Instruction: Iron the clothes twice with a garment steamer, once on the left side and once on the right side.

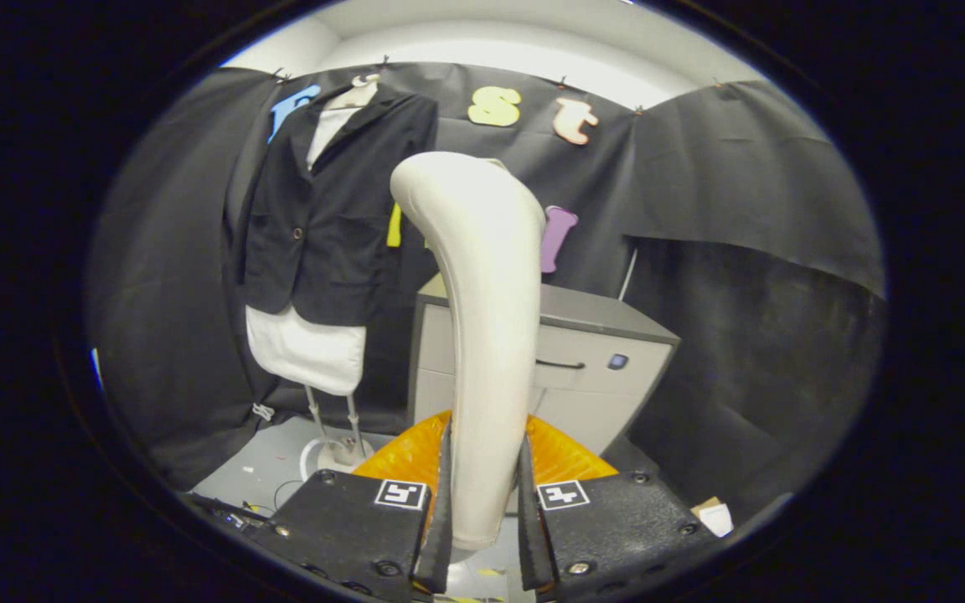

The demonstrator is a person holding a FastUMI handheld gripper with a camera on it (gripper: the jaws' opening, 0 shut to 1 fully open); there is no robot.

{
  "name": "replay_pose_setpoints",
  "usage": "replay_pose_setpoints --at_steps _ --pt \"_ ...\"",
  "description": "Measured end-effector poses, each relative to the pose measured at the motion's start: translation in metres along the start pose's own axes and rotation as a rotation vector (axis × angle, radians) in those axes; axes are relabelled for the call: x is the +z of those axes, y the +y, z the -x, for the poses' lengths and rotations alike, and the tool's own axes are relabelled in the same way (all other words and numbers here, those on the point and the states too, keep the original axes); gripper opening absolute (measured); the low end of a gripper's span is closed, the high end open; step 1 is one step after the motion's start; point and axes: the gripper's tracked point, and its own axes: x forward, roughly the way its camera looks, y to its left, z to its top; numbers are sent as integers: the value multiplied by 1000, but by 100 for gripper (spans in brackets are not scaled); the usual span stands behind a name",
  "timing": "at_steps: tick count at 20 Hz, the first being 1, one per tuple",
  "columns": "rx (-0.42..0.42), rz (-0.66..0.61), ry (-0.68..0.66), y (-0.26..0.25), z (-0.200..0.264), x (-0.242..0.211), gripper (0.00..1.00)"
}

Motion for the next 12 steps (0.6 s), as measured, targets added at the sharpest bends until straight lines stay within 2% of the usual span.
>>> replay_pose_setpoints --at_steps 5,12 --pt "4 -24 38 -64 34 -36 35" --pt "40 -59 65 -88 59 -57 35"
